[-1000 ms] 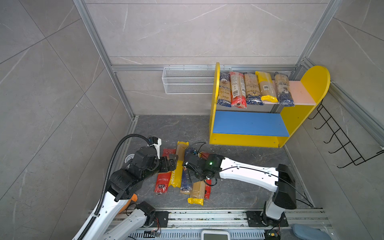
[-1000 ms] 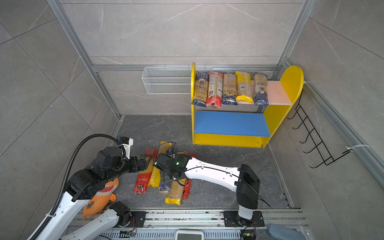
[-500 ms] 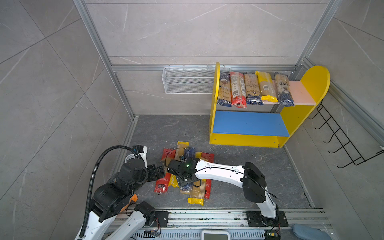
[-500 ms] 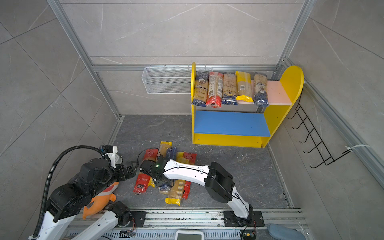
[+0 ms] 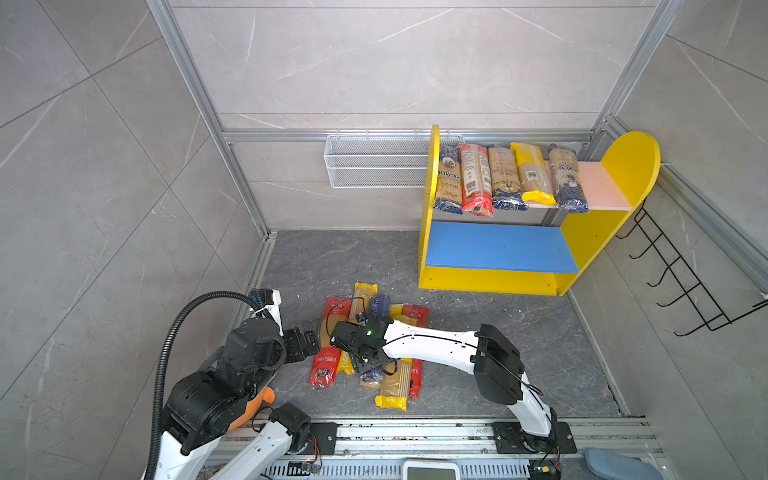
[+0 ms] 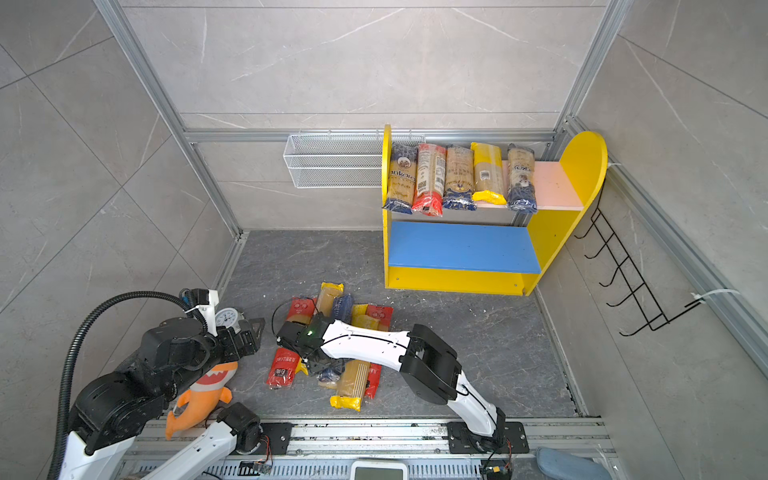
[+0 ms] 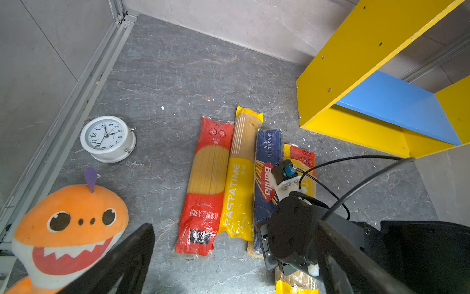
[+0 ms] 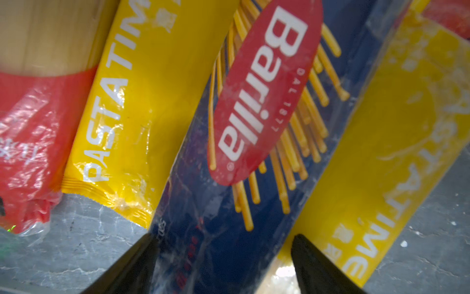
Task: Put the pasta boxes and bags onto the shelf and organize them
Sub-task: 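Lower the right gripper onto the Barilla pack's end and close it, then lift the Barilla pack upright with the right gripper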
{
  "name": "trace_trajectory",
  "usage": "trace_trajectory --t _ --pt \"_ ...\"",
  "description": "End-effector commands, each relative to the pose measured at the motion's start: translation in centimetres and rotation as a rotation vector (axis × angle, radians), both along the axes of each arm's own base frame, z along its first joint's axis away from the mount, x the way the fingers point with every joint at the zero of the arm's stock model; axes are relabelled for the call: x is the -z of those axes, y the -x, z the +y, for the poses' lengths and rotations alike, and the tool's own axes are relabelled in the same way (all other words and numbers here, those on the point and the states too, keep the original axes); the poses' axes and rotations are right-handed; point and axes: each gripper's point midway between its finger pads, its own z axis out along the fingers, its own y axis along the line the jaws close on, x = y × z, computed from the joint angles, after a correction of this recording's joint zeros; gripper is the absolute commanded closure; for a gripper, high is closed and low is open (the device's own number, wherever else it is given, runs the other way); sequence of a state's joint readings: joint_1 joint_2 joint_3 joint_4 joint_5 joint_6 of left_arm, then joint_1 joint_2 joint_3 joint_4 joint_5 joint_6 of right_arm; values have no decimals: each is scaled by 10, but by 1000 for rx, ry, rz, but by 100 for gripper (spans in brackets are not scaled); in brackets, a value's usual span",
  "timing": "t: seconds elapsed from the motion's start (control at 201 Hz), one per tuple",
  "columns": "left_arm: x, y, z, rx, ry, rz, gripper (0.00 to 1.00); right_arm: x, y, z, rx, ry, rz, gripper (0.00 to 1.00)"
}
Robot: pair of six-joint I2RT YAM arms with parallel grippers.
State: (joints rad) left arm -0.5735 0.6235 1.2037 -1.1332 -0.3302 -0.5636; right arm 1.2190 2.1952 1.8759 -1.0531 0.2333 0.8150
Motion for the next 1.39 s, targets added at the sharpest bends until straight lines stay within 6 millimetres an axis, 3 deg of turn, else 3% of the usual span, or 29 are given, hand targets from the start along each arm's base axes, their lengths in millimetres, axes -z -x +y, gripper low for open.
trace_trajectory --t 0.0,0.204,0.393,0.627,0.687,0.767,0.886,0.961,1.005,1.389 --pt "-8 -1 6 -11 -32 -20 0 20 0 -2 -15 69 16 13" --pt "-10 1 8 -20 -35 -23 0 32 0 0 -17 111 39 13" --pt "-11 4 12 -27 -38 -28 0 23 -2 2 -11 100 28 12" --pt "-10 4 12 -24 -39 -31 0 45 12 15 2 18 125 17" --pt "-10 6 13 -25 -38 -33 0 46 13 15 6 4 135 24" --pt "-11 7 15 -26 -39 -34 0 46 13 10 24 -16 149 48" --pt "-11 9 17 -31 -44 -36 0 44 13 -4 62 -54 176 72" --pt "-13 9 17 -29 -44 -40 0 33 13 -13 73 -76 169 86" --pt "-13 9 17 -28 -45 -41 0 23 12 -18 75 -88 154 100" --pt "-17 -13 -6 18 -28 -44 0 -91 -8 -55 81 -246 5 100"
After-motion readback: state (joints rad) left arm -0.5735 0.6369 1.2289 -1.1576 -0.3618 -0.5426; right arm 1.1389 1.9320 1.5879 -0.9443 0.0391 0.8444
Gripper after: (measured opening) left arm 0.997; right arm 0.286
